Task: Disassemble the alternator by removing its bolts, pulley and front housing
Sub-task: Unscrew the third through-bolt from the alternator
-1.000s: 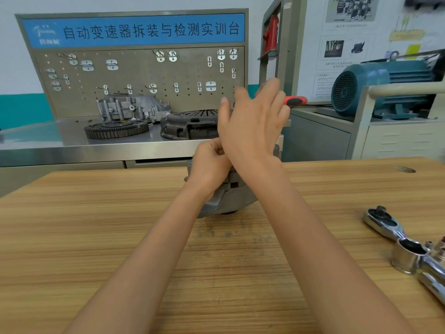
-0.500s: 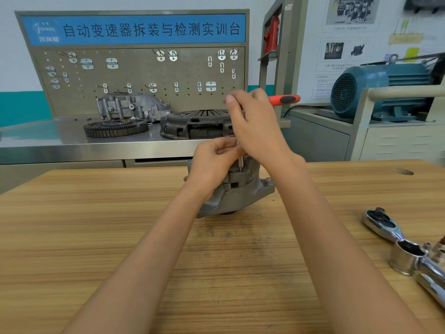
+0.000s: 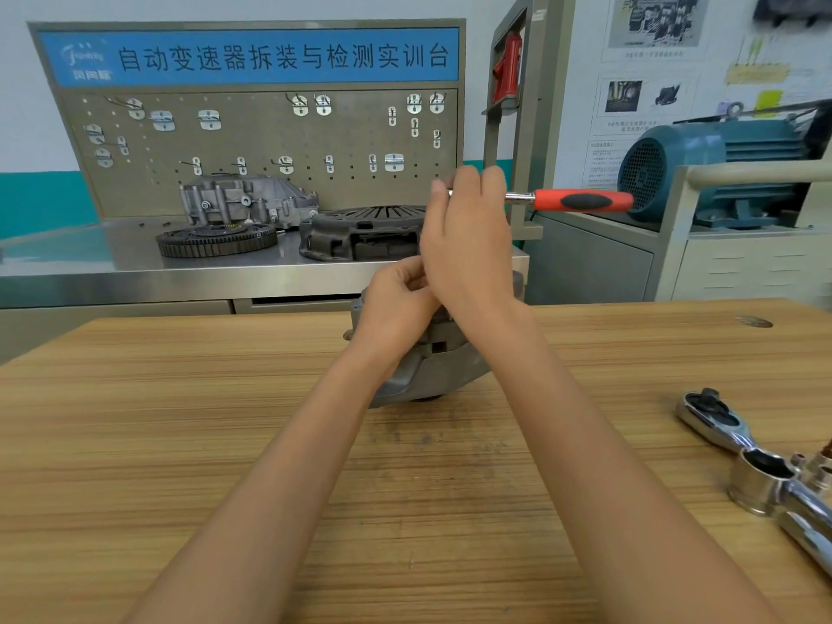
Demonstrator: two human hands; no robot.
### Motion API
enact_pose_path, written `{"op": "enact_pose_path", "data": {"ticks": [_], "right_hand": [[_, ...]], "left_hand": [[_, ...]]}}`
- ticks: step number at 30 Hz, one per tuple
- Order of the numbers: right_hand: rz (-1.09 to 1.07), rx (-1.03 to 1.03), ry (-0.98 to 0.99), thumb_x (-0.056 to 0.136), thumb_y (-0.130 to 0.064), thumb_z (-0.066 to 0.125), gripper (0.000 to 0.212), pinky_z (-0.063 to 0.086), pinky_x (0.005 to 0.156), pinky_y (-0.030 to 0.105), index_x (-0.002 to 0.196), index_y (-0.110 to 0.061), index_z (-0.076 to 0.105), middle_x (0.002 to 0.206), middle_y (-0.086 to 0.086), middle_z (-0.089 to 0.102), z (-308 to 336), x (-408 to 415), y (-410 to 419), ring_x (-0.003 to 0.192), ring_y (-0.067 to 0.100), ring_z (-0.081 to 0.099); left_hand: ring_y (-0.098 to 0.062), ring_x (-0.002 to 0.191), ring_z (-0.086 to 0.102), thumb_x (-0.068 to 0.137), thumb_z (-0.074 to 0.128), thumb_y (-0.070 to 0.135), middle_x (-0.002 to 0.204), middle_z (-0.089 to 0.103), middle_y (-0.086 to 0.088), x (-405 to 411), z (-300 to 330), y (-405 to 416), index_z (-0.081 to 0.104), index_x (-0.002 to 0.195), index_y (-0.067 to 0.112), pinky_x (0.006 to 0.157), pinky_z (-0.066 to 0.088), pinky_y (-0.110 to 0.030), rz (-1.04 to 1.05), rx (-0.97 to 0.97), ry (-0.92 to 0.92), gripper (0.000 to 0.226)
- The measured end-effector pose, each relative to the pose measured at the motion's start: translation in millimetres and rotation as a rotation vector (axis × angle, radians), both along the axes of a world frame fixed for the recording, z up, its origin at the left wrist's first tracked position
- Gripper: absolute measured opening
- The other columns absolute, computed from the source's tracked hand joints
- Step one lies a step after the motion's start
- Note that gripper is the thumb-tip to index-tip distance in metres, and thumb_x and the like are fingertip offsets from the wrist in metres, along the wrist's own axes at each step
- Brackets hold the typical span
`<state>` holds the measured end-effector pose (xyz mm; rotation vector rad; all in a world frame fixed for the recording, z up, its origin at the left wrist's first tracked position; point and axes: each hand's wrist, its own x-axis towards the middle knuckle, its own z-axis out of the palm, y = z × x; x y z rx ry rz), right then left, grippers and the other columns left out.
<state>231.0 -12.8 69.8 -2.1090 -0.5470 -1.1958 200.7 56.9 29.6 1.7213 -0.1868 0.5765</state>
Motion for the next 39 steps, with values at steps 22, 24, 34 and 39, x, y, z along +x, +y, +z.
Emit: {"op": "enact_pose_path", "data": {"ticks": [22, 24, 34, 39], "right_hand": [[1.13, 0.837, 0.623, 0.09, -0.009, 0.028, 0.031, 0.024, 0.036, 0.019, 0.063, -0.011, 0.044, 0.049, -0.004, 0.037, 16.1, 20.1, -12.7, 0.038, 0.007, 0.031], [1.034, 0.795, 0.642, 0.088, -0.009, 0.032, 0.027, 0.024, 0.036, 0.018, 0.064, -0.012, 0.045, 0.049, -0.005, 0.037, 17.0, 17.5, -8.6, 0.039, 0.007, 0.031], [-0.202, 0.188, -0.005, 0.098, -0.023, 0.033, 0.027, 0.036, 0.062, 0.028, 0.1, -0.005, 0.053, 0.101, 0.01, 0.048, -4.4, 0.7, 18.2, 0.073, 0.02, 0.044], [0.407, 0.504, 0.084, 0.094, -0.007, 0.04, 0.02, 0.03, 0.059, 0.02, 0.076, -0.004, 0.049, 0.088, 0.009, 0.043, 6.0, 0.7, 16.6, 0.063, 0.007, 0.036]], "left_hand": [[-0.007, 0.09, 0.069, 0.094, 0.056, 0.016, 0.09, 0.075, 0.005, 0.3, 1.6, 8.2, 0.072, 0.097, 0.021, 0.079, 0.051, -0.015, -0.186, 0.029, 0.058, 0.017], [-0.006, 0.091, 0.069, 0.095, 0.053, 0.014, 0.09, 0.074, 0.006, -0.2, 2.0, 11.3, 0.071, 0.097, 0.022, 0.079, 0.051, -0.014, -0.218, 0.04, 0.067, 0.019], [0.001, 0.031, 0.042, 0.085, 0.046, -0.014, 0.035, 0.05, 0.008, 1.5, 0.3, 10.4, 0.05, 0.045, 0.018, 0.035, 0.031, -0.011, 0.012, 0.047, 0.042, 0.052], [0.003, 0.04, 0.052, 0.086, 0.049, -0.009, 0.043, 0.058, 0.011, -1.0, 0.7, 8.5, 0.057, 0.054, 0.02, 0.042, 0.039, -0.01, -0.036, 0.051, 0.048, 0.044]]}}
